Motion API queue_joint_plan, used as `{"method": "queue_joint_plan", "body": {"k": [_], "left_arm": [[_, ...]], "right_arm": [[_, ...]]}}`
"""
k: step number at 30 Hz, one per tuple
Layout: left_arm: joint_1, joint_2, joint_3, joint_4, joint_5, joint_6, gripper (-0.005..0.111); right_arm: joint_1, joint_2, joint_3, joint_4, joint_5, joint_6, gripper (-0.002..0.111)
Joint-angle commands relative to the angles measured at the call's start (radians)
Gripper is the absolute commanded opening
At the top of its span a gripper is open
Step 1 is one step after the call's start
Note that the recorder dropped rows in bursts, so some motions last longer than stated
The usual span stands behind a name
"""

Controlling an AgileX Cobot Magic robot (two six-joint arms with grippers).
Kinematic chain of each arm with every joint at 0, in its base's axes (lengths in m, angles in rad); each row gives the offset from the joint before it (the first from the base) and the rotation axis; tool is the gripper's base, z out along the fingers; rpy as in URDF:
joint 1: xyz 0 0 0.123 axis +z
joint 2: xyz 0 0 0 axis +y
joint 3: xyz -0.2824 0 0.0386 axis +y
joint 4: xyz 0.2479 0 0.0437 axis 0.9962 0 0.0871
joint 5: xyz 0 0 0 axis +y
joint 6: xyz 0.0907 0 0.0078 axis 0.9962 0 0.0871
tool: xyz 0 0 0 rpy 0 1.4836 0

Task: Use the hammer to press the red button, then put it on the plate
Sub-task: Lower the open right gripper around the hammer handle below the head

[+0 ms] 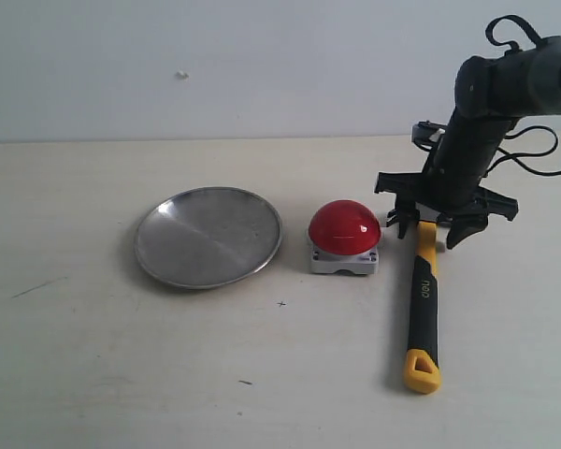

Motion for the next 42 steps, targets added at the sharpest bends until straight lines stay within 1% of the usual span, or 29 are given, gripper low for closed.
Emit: {"method": "queue_joint_plan", "body": {"k": [1, 12, 15, 20, 25, 29, 34, 42], "left_arm": [[0.001, -0.006, 0.0, -0.006, -0.001, -0.002, 0.0], [0.001, -0.006, 0.0, -0.006, -0.001, -0.002, 0.0], [0.001, -0.006, 0.0, -0.006, -0.001, -0.002, 0.0], [0.001, -0.006, 0.0, -0.006, -0.001, -0.002, 0.0], [0.001, -0.006, 0.0, -0.006, -0.001, -0.002, 0.0], [0.001, -0.006, 0.0, -0.006, -0.001, -0.002, 0.0], [0.001, -0.006, 0.0, -0.006, -0.001, -0.002, 0.0], [0.001, -0.006, 0.0, -0.006, -0.001, -0.002, 0.0]], "right_arm": [[0.0, 0.023, -0.038, -0.014, 0.023, 0.004, 0.062], [0.0, 0.033, -0.048, -0.008, -0.019, -0.01, 0.062], [0.0, 0.033, -0.048, 0.021, -0.036, -0.012, 0.062], [0.0, 0.035, -0.048, 0.034, -0.025, -0.012, 0.062], [0.0, 0.043, -0.048, -0.011, 0.014, -0.005, 0.062], [0.0, 0.045, -0.048, -0.031, 0.002, -0.005, 0.062], [0.0, 0.045, -0.048, -0.031, -0.028, -0.003, 0.058], [0.0, 0.075, -0.048, -0.014, -0.026, 0.005, 0.058]]}}
